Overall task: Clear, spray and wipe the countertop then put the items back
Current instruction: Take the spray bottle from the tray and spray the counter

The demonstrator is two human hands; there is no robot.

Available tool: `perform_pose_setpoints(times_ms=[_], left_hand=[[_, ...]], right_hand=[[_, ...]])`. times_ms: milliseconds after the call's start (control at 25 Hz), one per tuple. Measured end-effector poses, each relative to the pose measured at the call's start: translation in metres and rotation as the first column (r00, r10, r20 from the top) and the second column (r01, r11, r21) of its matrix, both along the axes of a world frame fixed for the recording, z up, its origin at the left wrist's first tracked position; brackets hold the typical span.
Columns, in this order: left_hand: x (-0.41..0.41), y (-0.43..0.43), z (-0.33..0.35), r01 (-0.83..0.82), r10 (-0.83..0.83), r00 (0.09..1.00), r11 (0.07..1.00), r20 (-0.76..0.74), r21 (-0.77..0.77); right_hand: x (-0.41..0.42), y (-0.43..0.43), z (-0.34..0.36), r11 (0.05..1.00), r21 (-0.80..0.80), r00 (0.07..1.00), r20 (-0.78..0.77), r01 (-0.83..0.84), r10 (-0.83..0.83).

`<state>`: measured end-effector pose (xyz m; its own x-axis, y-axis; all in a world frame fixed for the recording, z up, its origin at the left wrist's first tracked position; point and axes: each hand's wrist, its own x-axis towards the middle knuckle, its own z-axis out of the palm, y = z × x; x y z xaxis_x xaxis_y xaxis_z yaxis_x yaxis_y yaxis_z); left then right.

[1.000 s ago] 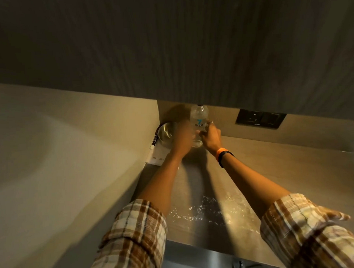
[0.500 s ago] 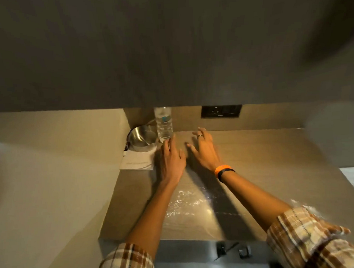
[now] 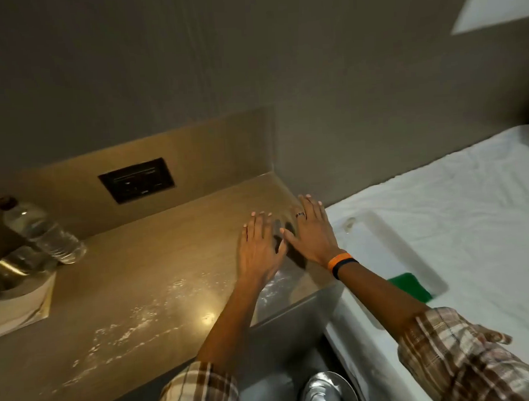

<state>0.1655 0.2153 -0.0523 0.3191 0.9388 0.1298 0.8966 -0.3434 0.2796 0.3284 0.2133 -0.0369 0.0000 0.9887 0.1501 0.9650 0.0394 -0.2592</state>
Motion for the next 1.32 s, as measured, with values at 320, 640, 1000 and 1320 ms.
perform_pose_setpoints(times_ms=[320, 640, 1000, 1320], left_hand=[[0.101, 0.012, -0.022, -0.087, 0.081, 0.992, 0.994, -0.101, -0.058], [0.104, 0.022, -0.046, -0.136, 0.131, 0.985, 0.990, -0.109, -0.035], [0.104, 0.026, -0.060, -0.147, 0.146, 0.984, 0.989, -0.106, 0.001], [0.105, 0.024, -0.051, -0.145, 0.140, 0.985, 0.988, -0.098, -0.044]], right_hand=[[0.119, 0.006, -0.032, 0.994, -0.051, 0.988, -0.113, 0.100, -0.105], [0.184, 0.043, -0.102, 0.936, -0.289, 0.961, -0.126, 0.201, -0.245], [0.186, 0.074, -0.151, 0.920, -0.312, 0.899, -0.287, 0.240, -0.331], [0.202, 0.061, -0.119, 0.929, -0.222, 0.814, -0.450, 0.297, -0.367]])
